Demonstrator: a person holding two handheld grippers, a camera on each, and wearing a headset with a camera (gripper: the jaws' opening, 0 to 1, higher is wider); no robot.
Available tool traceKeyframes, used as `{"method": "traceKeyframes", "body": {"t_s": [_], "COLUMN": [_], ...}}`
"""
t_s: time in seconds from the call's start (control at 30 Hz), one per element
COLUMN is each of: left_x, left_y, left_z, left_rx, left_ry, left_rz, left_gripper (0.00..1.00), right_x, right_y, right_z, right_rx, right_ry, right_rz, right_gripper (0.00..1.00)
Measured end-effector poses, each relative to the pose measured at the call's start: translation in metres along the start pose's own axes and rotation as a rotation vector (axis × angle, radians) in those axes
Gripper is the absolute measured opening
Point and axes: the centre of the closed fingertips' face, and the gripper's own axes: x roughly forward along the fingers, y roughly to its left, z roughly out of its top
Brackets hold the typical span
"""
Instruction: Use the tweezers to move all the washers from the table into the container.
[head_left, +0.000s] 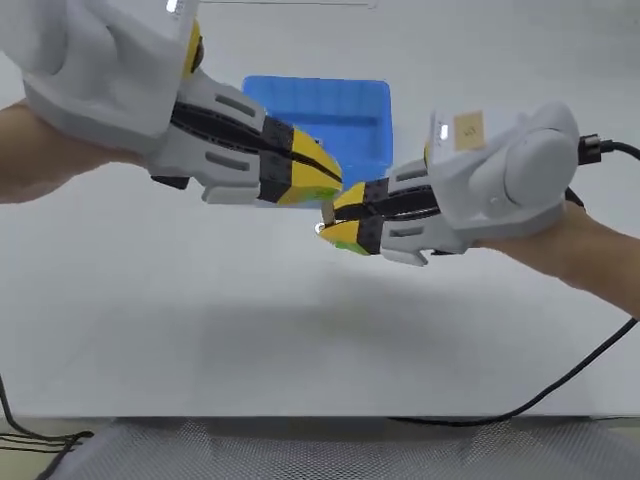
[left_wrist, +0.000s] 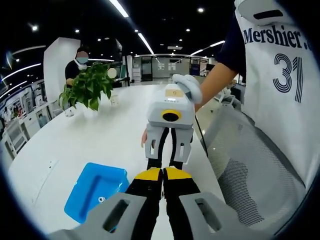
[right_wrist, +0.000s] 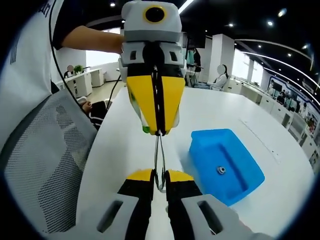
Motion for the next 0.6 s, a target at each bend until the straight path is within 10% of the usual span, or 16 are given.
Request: {"method": "traceKeyframes", "body": {"t_s": [0.6], "left_x": [-0.029], "left_y": [0.031], "left_z": [0.034], "left_rx": [0.120], "left_ry": [0.007], "left_rz": [0.024], "left_gripper": [0.05], "right_x": [-0.009], "right_y": [-0.039], "right_z": [0.049], "right_rx": [-0.084], "right_ry": [-0.033], "right_rz": [-0.054], "right_gripper": [0.10]}}
